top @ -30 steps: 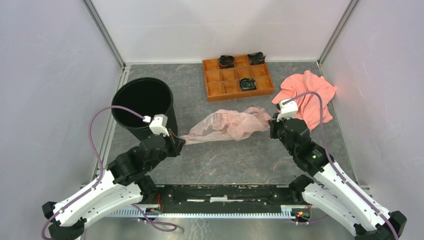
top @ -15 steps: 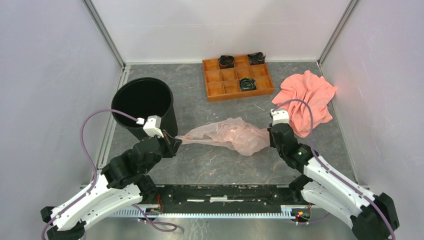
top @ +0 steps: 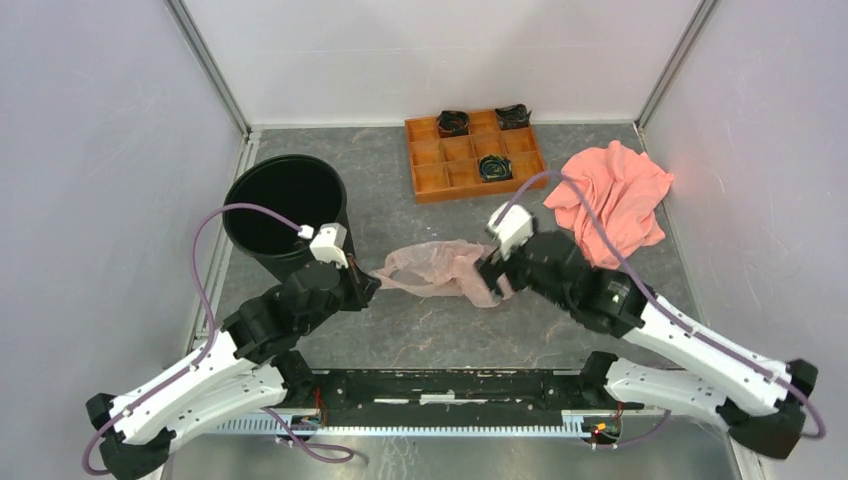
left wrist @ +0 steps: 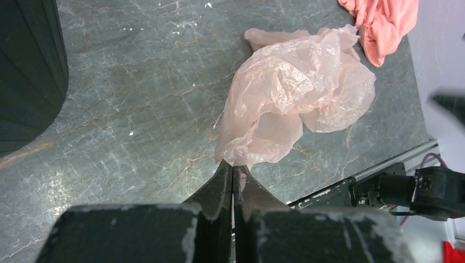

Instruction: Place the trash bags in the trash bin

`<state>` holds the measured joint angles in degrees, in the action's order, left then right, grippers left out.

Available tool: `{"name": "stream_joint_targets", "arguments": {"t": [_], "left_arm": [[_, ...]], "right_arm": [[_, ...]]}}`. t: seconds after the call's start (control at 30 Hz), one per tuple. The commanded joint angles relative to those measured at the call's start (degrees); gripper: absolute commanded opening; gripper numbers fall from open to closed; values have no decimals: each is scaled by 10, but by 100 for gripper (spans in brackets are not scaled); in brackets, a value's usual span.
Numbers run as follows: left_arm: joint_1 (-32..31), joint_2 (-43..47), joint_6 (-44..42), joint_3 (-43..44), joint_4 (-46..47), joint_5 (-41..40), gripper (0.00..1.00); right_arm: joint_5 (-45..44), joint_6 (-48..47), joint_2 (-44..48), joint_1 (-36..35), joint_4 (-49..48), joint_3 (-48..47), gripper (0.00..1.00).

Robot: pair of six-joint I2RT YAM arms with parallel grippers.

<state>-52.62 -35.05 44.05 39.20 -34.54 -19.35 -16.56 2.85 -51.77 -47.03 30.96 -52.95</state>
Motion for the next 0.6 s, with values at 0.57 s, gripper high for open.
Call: {"name": "stream_joint_targets", "arguments": {"t": [0.57], "left_arm": [[0, -5, -6, 68, 6, 6, 2]], "right_arm": [[-603, -121, -248, -363, -293, 175, 94]]}}
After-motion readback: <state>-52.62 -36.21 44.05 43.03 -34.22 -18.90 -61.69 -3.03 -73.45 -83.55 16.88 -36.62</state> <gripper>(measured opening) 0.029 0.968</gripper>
